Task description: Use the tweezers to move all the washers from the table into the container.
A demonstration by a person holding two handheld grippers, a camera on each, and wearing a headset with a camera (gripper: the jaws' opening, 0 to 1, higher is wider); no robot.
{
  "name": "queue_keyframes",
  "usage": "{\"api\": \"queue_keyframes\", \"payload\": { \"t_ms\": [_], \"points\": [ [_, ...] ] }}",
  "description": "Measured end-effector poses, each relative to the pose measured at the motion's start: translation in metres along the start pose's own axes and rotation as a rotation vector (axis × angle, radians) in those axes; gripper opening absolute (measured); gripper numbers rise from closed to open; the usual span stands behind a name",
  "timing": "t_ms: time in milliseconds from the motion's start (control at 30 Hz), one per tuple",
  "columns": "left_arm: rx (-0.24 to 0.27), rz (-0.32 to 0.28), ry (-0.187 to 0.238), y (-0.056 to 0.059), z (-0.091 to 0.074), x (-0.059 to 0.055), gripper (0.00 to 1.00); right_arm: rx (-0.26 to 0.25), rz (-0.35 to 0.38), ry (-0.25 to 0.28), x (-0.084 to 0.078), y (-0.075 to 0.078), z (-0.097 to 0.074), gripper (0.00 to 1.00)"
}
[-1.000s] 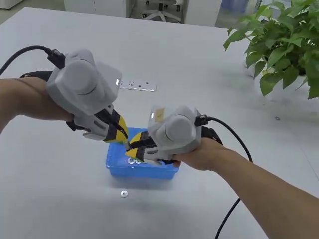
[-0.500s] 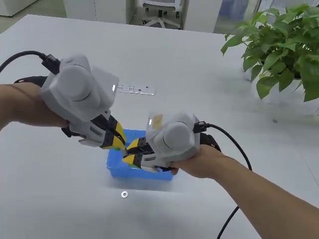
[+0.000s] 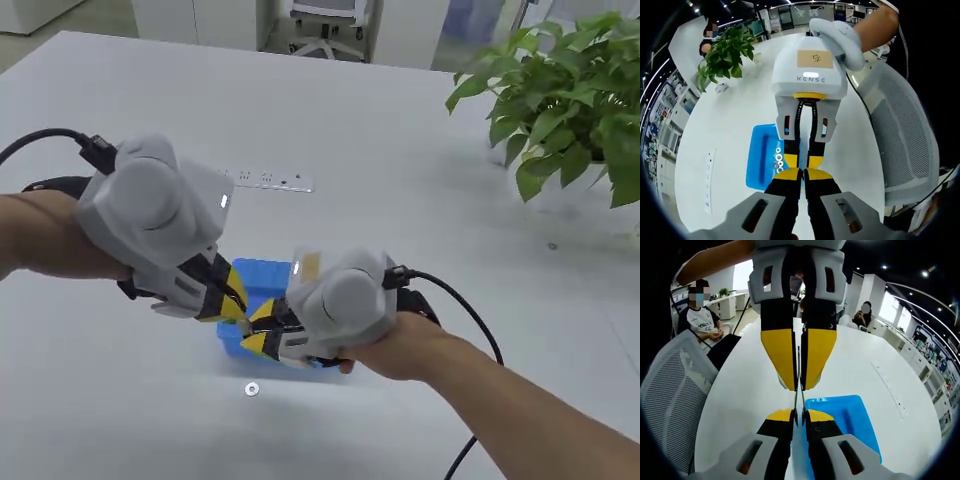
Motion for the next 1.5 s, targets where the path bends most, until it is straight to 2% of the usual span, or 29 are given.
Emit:
{"api": "queue_keyframes", "payload": {
  "t_ms": [667,1500],
  "points": [
    [-0.035,-0.021,-0.012,0.017,0.012,-0.010,0.06,0.035,0.020,-0.010,-0.012,-0.016,0.014,0.11],
    [-0.070,-0.037,-0.027,0.026,0.031,-0.020,0.06,0.059,0.035,-0.024,-0.030,-0.024,0.027,0.12]
  ]
}}
Point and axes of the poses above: the centre of the closed fingertips' face, and the gripper's own axes: z roughly forward along the fingers, y roughly to its right, x roughly out of its top, the point moved 8 cm from there along -z, roughly backward along the fingers, and after that the axes turned 10 degrees about x, right-handed, at the moved point
